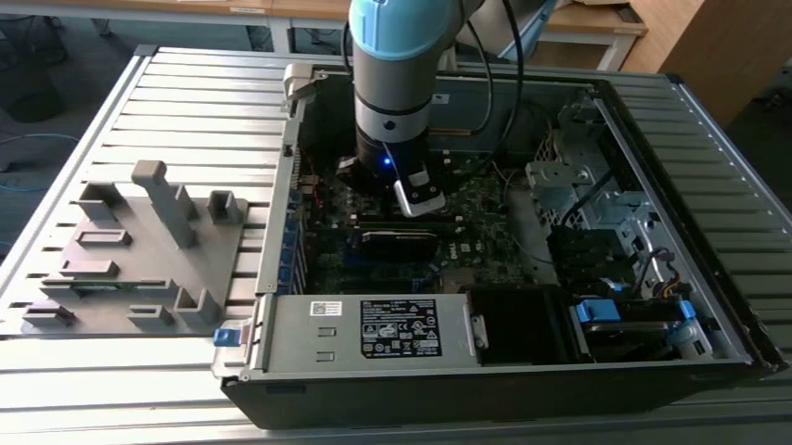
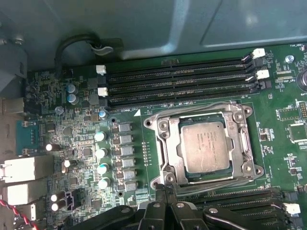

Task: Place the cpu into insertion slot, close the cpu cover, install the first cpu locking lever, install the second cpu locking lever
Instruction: 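Install the second cpu locking lever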

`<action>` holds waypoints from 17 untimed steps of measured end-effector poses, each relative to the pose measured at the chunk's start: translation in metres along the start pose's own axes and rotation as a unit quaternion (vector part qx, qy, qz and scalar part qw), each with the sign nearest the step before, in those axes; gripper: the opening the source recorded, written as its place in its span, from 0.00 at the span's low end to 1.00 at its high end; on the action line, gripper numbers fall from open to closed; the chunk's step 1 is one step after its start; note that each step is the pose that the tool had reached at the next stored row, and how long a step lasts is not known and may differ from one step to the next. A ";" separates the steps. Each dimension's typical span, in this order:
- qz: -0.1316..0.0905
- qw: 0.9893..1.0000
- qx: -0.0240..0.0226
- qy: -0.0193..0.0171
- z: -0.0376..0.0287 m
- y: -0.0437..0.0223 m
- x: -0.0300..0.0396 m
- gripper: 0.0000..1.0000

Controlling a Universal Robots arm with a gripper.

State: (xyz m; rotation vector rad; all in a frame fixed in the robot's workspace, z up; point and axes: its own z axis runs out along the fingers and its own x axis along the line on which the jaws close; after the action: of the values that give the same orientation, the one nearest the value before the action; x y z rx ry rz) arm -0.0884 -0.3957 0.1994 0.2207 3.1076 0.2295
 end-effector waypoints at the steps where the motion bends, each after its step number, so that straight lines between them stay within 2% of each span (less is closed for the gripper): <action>1: 0.000 1.000 -0.001 0.000 0.0002 0.0000 0.0001 0.10; 11: 0.000 1.000 -0.005 0.001 0.0040 -0.0008 0.0019 0.10; 17: 0.000 1.000 -0.006 0.001 0.0049 -0.0013 0.0041 0.10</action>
State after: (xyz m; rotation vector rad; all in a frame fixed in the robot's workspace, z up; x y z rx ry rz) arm -0.0925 -0.3957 0.1943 0.2208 3.1069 0.2490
